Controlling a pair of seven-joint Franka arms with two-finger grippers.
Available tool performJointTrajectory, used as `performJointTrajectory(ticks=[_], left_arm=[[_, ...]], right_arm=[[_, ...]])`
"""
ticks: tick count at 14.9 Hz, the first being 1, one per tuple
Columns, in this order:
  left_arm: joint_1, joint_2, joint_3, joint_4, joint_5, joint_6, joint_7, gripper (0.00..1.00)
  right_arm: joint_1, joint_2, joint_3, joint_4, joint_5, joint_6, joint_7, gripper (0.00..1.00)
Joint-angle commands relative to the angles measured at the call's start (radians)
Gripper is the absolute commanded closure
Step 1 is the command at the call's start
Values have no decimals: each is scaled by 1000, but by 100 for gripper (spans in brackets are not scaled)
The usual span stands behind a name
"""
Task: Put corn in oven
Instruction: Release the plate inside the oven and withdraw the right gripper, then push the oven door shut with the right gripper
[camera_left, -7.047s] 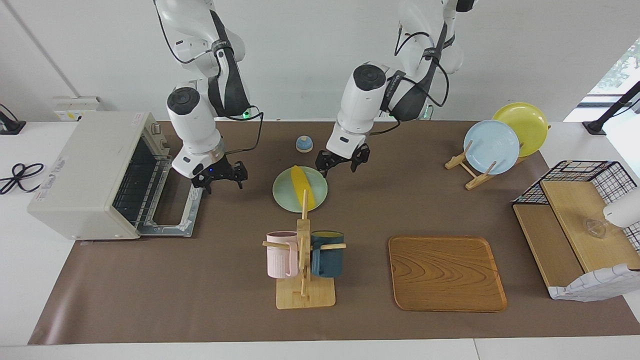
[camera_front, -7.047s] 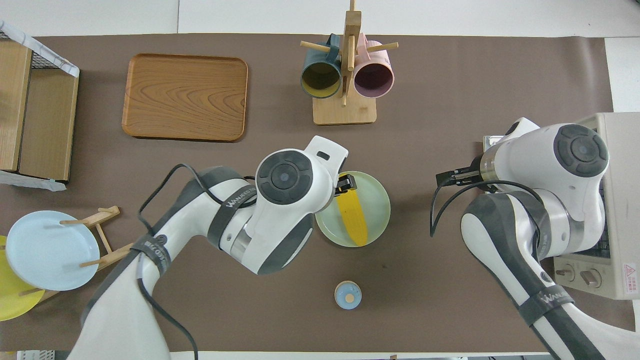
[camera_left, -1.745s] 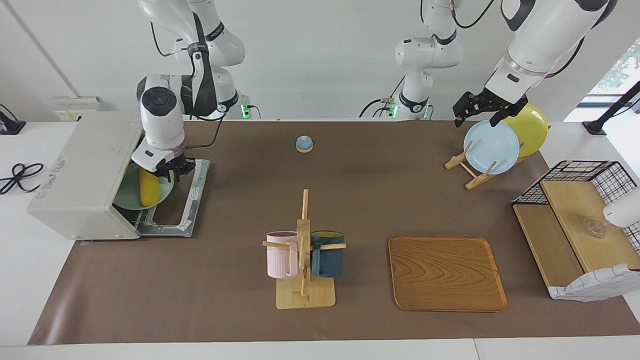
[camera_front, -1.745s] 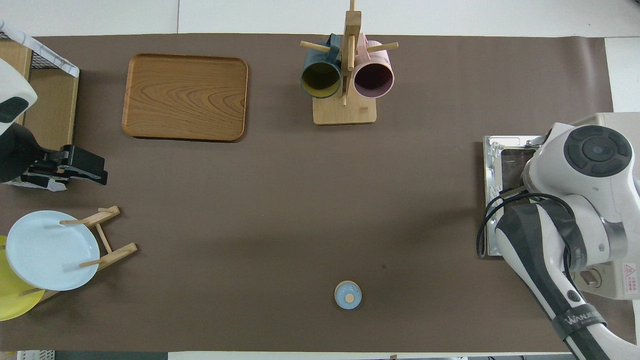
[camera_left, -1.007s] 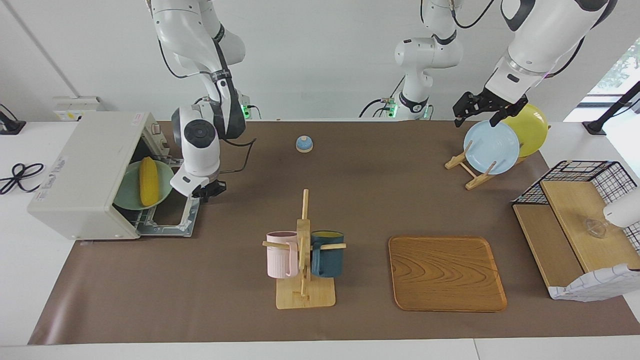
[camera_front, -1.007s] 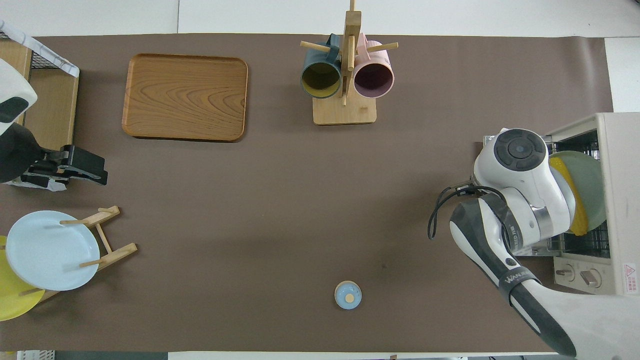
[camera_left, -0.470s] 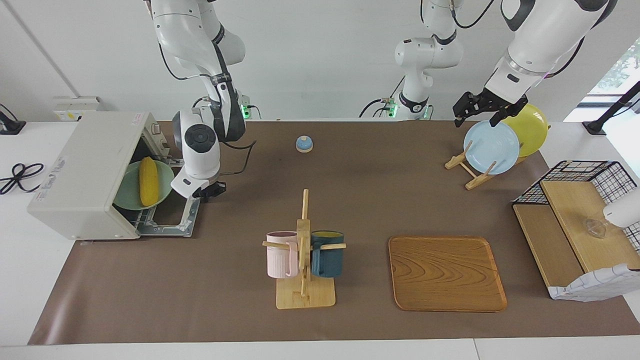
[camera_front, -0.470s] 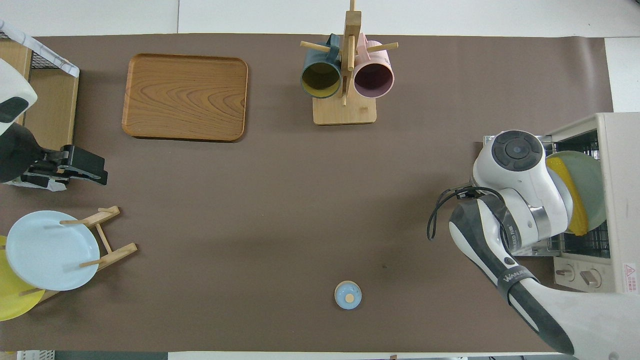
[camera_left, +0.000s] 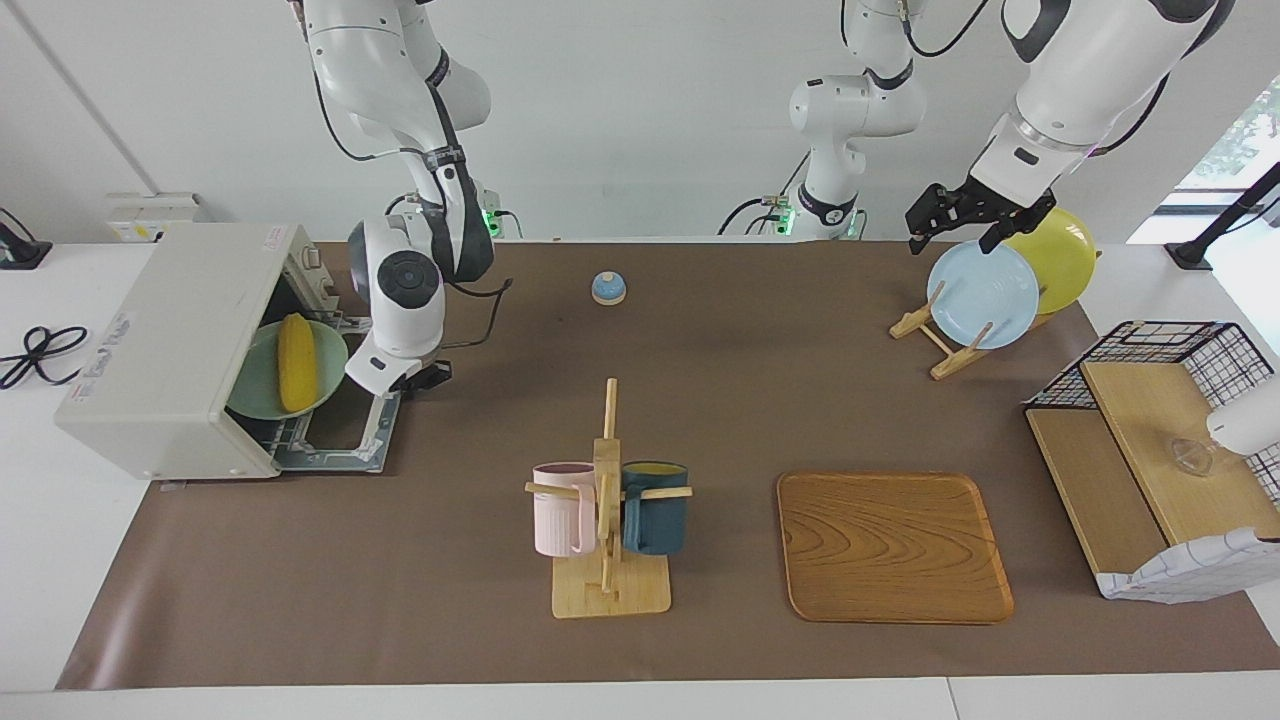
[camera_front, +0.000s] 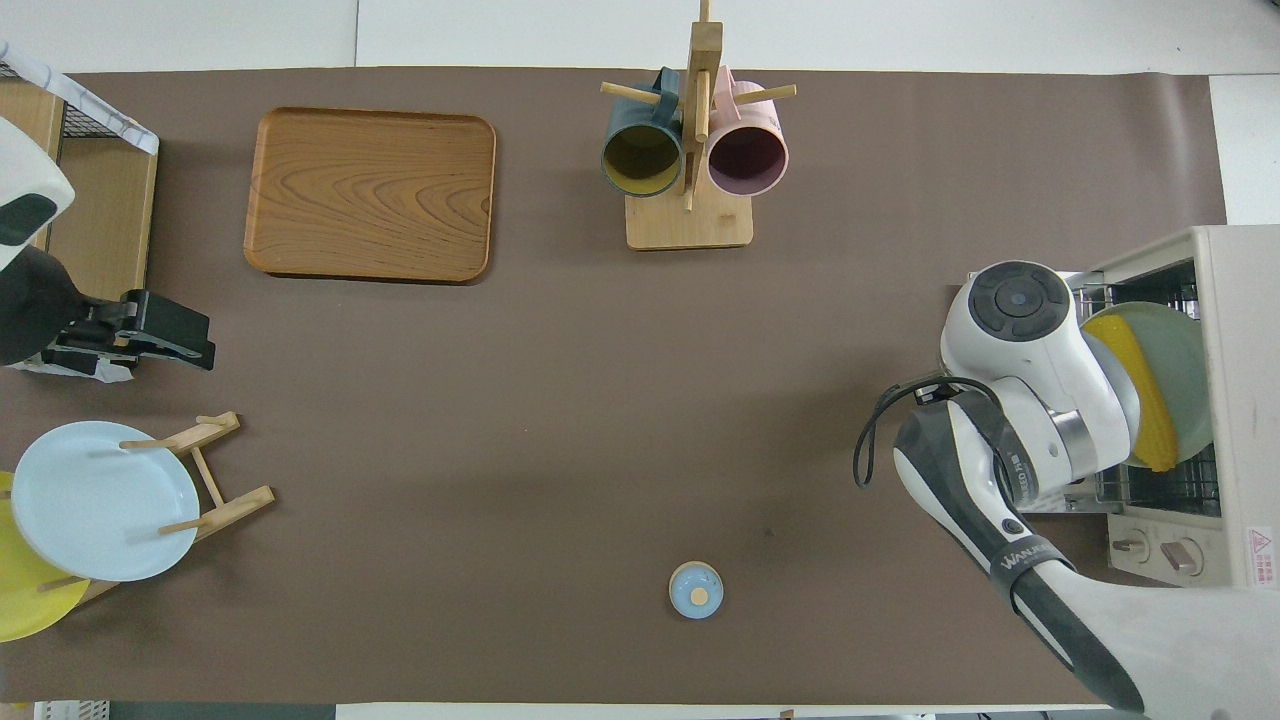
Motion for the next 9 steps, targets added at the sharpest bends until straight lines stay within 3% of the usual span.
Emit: performJointTrajectory(ticks=[1,6,9], left_arm=[[13,5,-7,16,3,-1,7,0],[13,5,-7,16,3,-1,7,0],[13,5,-7,16,3,-1,7,0]], right_arm=[[-7,-27,-3,60,-63,-154,-14,100],[-68,-79,-9,166,-54,-281,-248,100],[-136,-142,-9,166,-39,-298,-376,100]])
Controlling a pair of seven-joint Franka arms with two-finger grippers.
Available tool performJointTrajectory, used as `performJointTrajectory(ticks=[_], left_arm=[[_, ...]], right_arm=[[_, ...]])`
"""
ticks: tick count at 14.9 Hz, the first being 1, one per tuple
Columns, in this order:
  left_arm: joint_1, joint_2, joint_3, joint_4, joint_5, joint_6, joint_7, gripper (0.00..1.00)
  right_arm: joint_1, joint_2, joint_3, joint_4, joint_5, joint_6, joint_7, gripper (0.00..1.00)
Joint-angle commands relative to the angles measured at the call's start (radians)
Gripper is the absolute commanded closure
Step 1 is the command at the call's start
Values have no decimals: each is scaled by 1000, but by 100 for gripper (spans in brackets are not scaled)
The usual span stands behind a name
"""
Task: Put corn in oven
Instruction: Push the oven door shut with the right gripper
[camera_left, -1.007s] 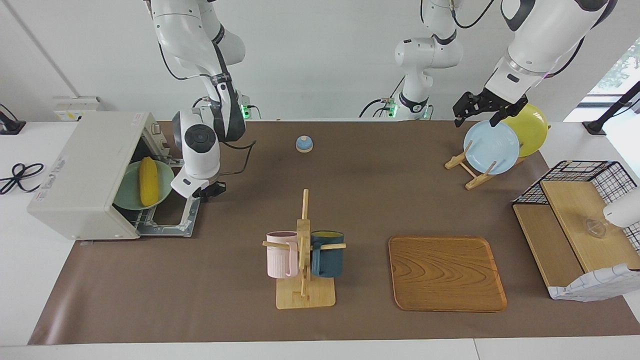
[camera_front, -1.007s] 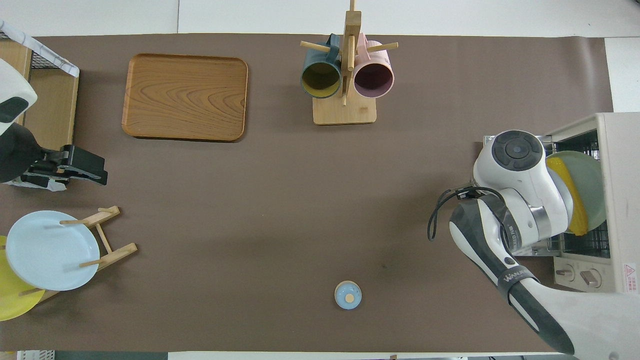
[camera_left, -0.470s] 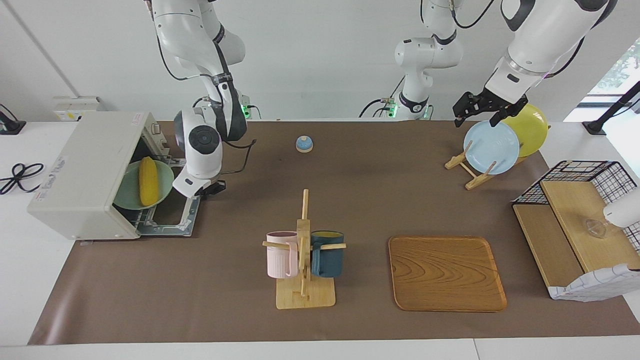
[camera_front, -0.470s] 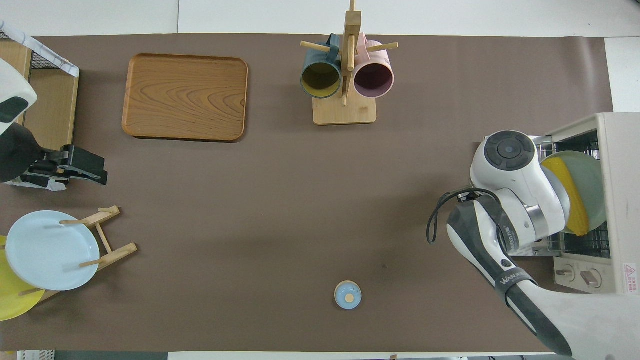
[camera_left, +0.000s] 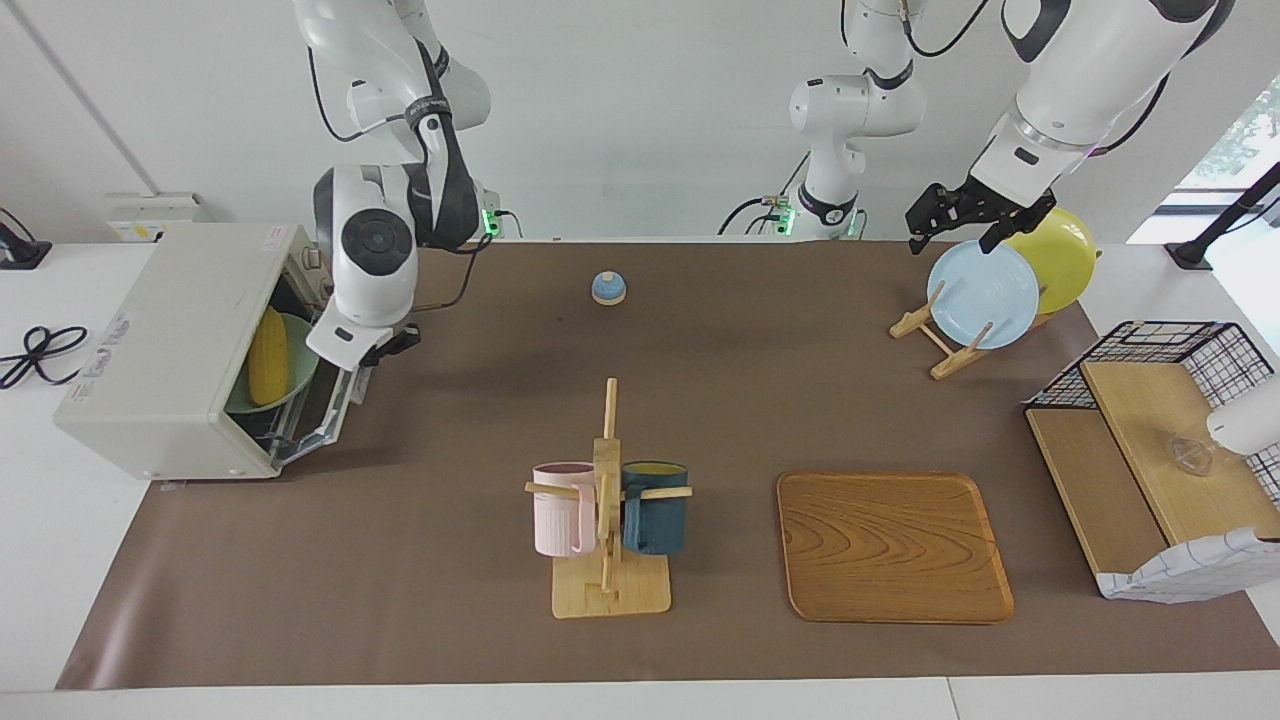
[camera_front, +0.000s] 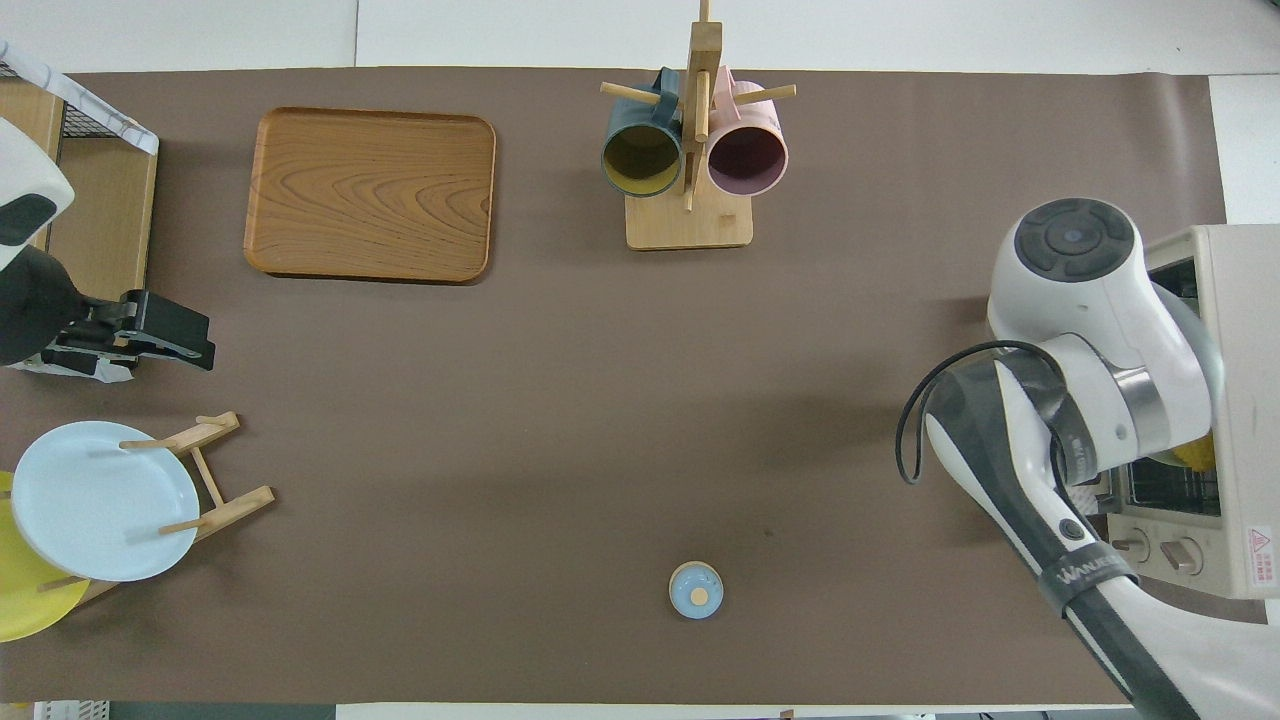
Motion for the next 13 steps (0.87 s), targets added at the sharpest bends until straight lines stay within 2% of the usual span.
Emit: performJointTrajectory(ticks=[1,5,9,11,13], left_arm=[[13,5,-7,16,3,-1,7,0],[13,5,-7,16,3,-1,7,0],[13,5,-7,16,4,-1,7,0],[13,5,-7,16,3,-1,7,0],[13,5,-7,16,3,-1,7,0]], right_arm=[[-102,-27,-14,1,-23,23,-139,100],[-169,-42,-14,3,-18,24,-225,100],[-172,-58,-14,3,-18,20,-232,100],[-169,-65,-13,44,70,-15,-231,100],[-171,-67,-13,158,196,-130,-229,95]])
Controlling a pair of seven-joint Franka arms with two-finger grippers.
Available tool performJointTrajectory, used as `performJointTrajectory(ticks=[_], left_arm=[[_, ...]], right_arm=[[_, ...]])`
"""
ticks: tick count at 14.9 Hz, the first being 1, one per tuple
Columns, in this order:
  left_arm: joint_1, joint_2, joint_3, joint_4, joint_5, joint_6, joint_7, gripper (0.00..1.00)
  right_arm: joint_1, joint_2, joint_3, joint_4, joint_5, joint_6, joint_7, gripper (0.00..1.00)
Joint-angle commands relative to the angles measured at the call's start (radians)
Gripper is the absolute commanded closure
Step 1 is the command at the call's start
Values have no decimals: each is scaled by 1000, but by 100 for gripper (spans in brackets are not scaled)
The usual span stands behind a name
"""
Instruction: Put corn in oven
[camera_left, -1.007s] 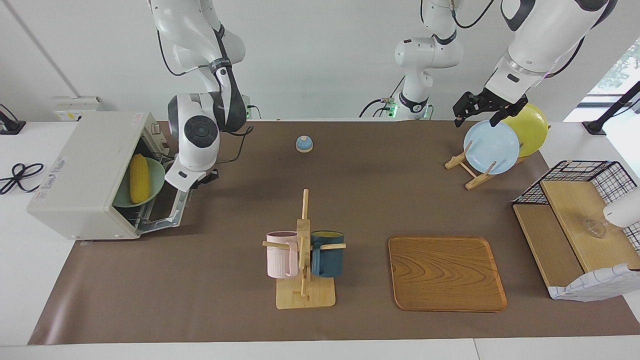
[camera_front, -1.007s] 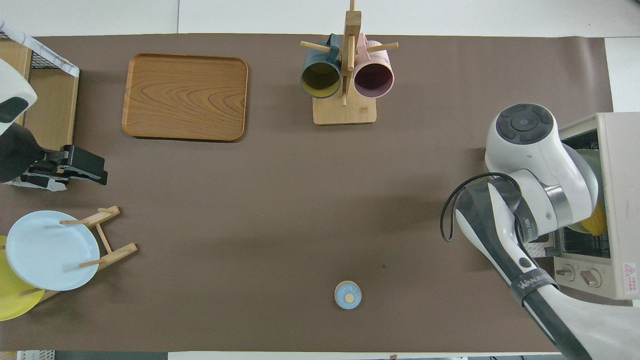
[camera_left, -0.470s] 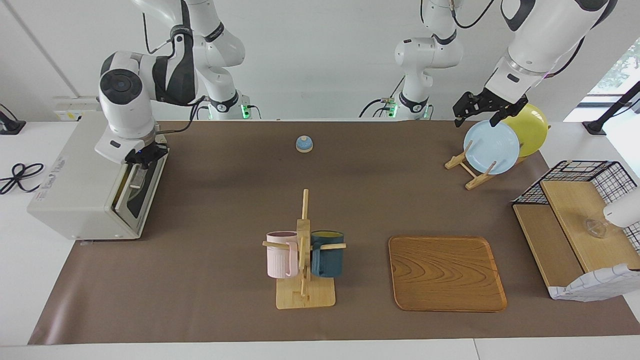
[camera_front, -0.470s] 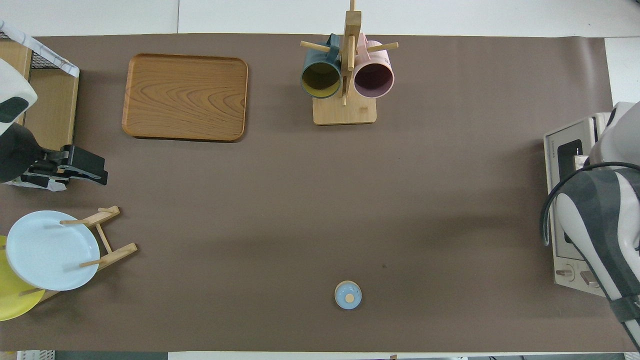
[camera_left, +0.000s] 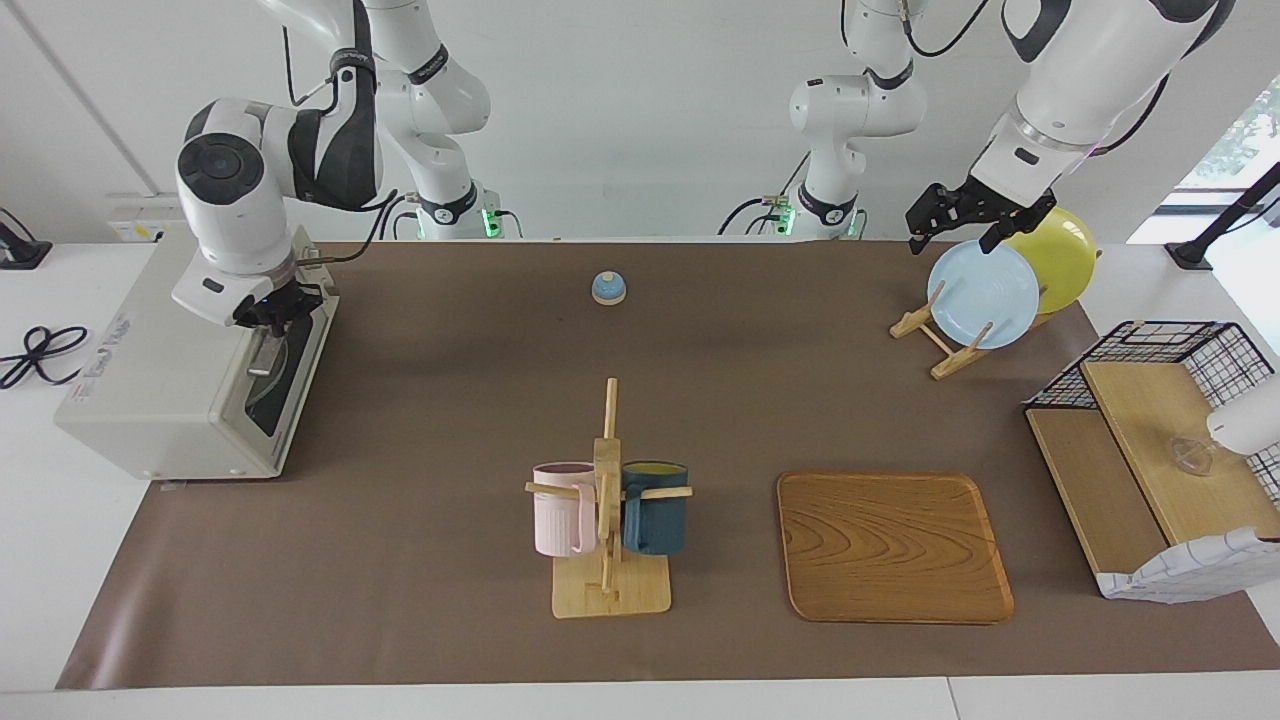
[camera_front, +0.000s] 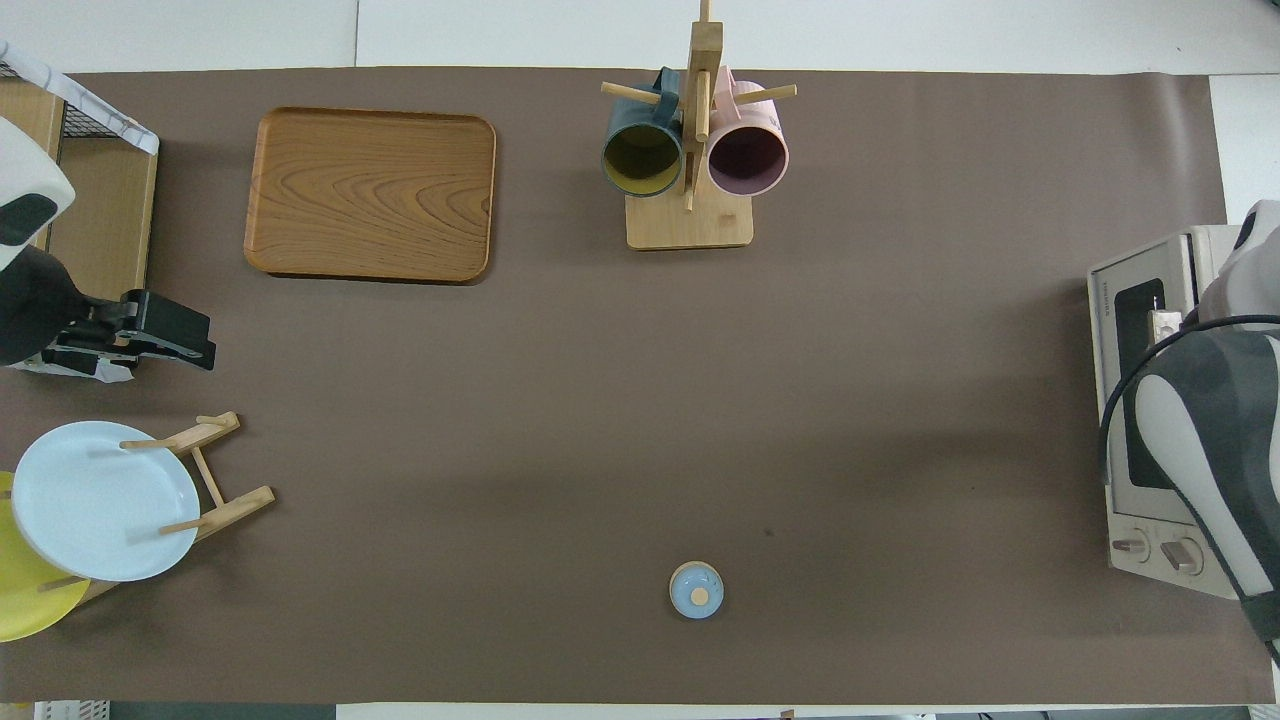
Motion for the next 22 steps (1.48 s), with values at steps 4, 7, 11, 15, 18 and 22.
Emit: performJointTrajectory(ticks=[4,7,11,15,18,22], left_arm=[[13,5,-7,16,3,-1,7,0],[13,5,-7,16,4,-1,7,0],[13,5,-7,16,3,-1,7,0],[12,5,-7,16,4,-1,7,0],[13,5,-7,16,3,-1,7,0],[12,-30,-7,-1,3,-9,5,0]], right_arm=[[-4,7,13,298,204,-235,-6,80],[-2,5,42,319,279,-232,23,44],[-2,21,49,379,291,-239,108,0],[-2,21,49,385,287,-285,114,0],[27,13,53,370,285,-287,184,0],[39,12,50,379,262,-286,194,0]])
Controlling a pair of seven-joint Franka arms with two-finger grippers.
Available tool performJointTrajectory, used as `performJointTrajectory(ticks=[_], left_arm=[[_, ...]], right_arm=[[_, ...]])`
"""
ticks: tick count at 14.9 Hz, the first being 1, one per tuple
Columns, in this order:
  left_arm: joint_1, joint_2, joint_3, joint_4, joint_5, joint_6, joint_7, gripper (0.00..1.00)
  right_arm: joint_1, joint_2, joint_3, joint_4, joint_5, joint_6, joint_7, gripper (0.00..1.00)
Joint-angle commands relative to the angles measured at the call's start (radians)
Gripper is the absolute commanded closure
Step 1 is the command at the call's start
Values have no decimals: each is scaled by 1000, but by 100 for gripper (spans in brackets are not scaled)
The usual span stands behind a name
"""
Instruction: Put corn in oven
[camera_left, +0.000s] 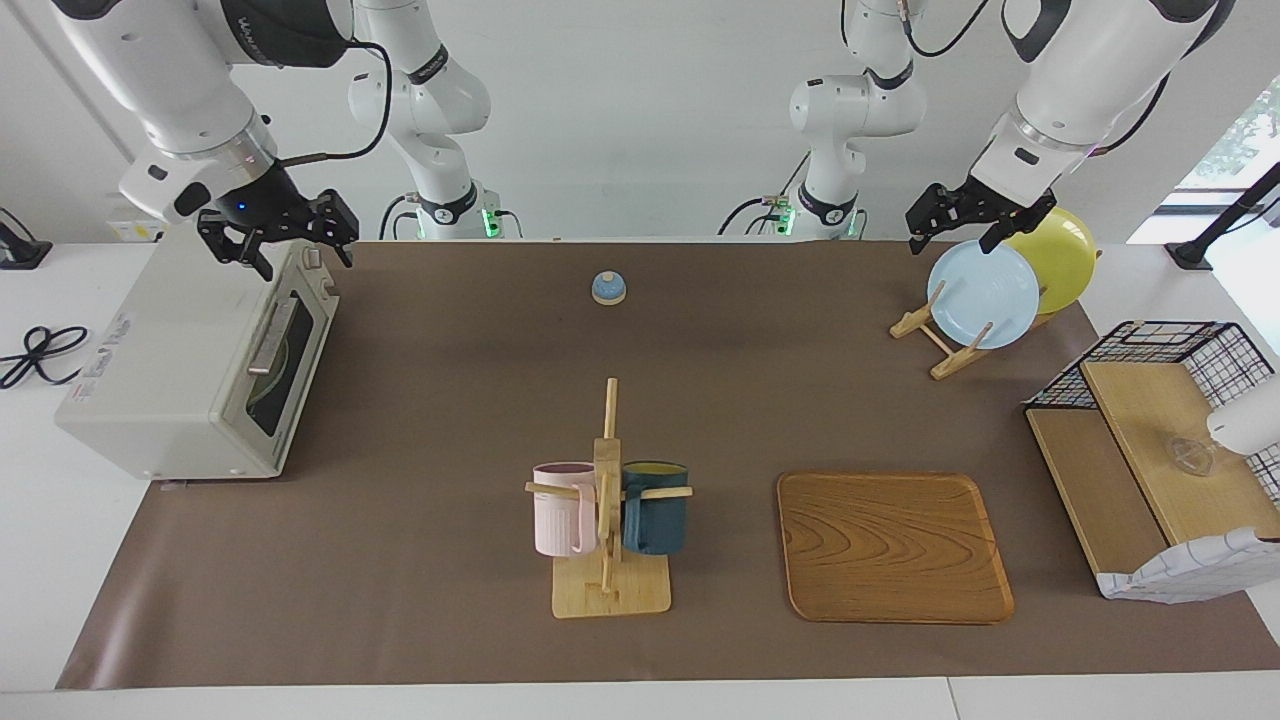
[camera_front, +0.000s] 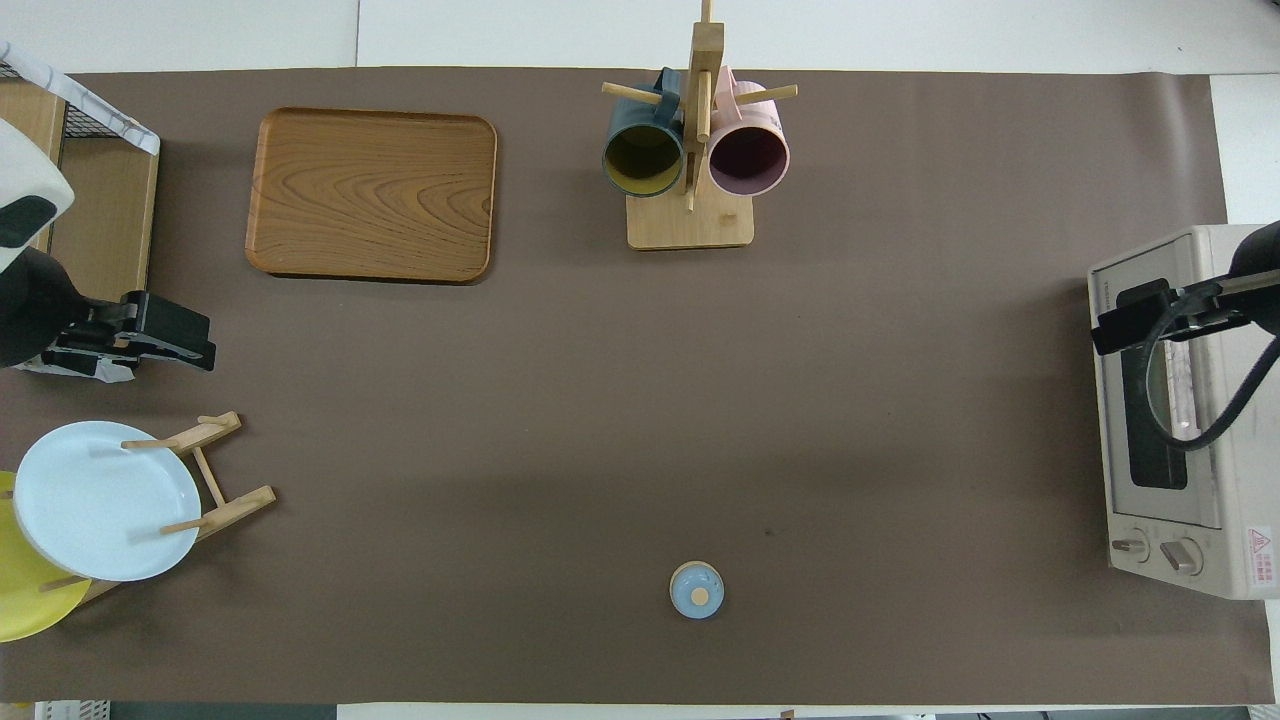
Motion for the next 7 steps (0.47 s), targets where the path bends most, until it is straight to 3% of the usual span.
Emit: performJointTrajectory(ticks=[1,4,7], left_arm=[[12,-30,-7,-2,3,-7,7,0],[12,-52,-7,0,3,-7,5,0],[12,-95,-7,0,3,-8,7,0]], right_arm=[[18,6,-14,19,-5,-14,13,0],[75,4,-70,22,-10,-10,12,0],[72,-2,-75,21,-13,-19,13,0]])
